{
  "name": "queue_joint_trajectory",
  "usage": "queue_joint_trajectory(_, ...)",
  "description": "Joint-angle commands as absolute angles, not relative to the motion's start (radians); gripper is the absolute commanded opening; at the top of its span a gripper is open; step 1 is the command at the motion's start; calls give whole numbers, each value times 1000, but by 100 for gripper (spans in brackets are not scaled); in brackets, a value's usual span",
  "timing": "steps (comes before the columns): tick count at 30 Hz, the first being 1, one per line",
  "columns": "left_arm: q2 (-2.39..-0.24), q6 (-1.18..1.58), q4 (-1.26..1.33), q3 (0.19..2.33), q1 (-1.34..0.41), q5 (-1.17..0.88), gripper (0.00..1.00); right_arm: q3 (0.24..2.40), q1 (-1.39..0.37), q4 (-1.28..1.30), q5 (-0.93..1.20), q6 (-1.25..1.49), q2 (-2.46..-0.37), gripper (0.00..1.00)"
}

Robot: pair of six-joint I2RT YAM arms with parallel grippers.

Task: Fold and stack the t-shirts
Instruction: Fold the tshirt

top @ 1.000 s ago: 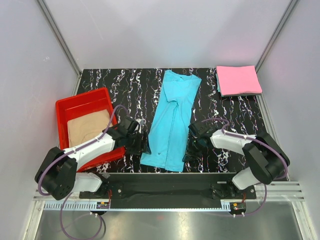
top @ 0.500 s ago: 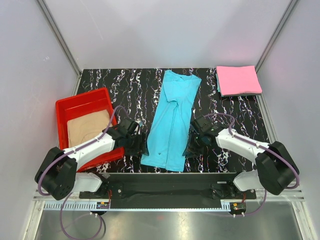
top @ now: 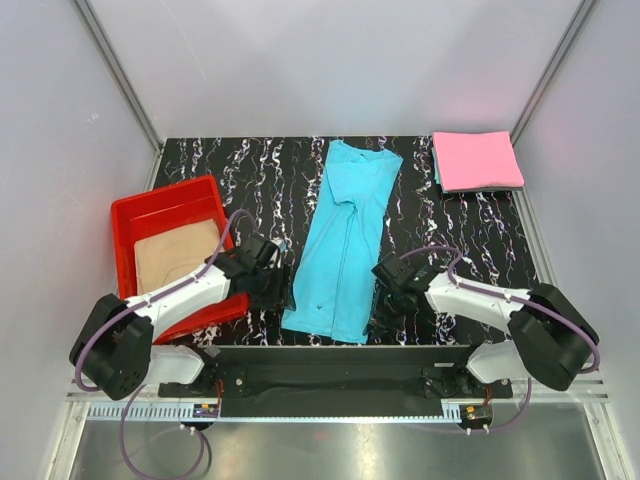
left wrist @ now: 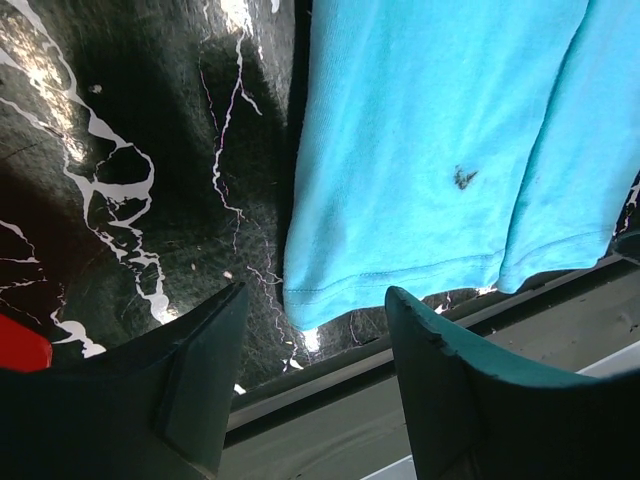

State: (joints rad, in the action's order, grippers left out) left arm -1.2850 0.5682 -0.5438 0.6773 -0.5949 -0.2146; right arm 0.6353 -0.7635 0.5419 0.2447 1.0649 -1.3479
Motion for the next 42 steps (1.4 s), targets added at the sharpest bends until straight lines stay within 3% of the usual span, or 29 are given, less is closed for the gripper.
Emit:
queue_joint_trajectory(1, -1278, 543, -557, 724, -600, -195, 62, 641, -795, 534, 199, 1106, -1377, 31)
queue_joint_trajectory(18, -1273, 558, -512, 692, -600, -281, 63, 635, -816, 618, 106, 1052, -1451, 13)
queue_joint_trajectory(23, -1255, 601, -468, 643, -604, -333, 63, 649, -818, 702, 34, 1032, -1440, 0)
queue_joint_trajectory(42, -1279, 742, -428, 575, -790, -230, 50, 614, -818, 781, 11, 1043, -1304, 0)
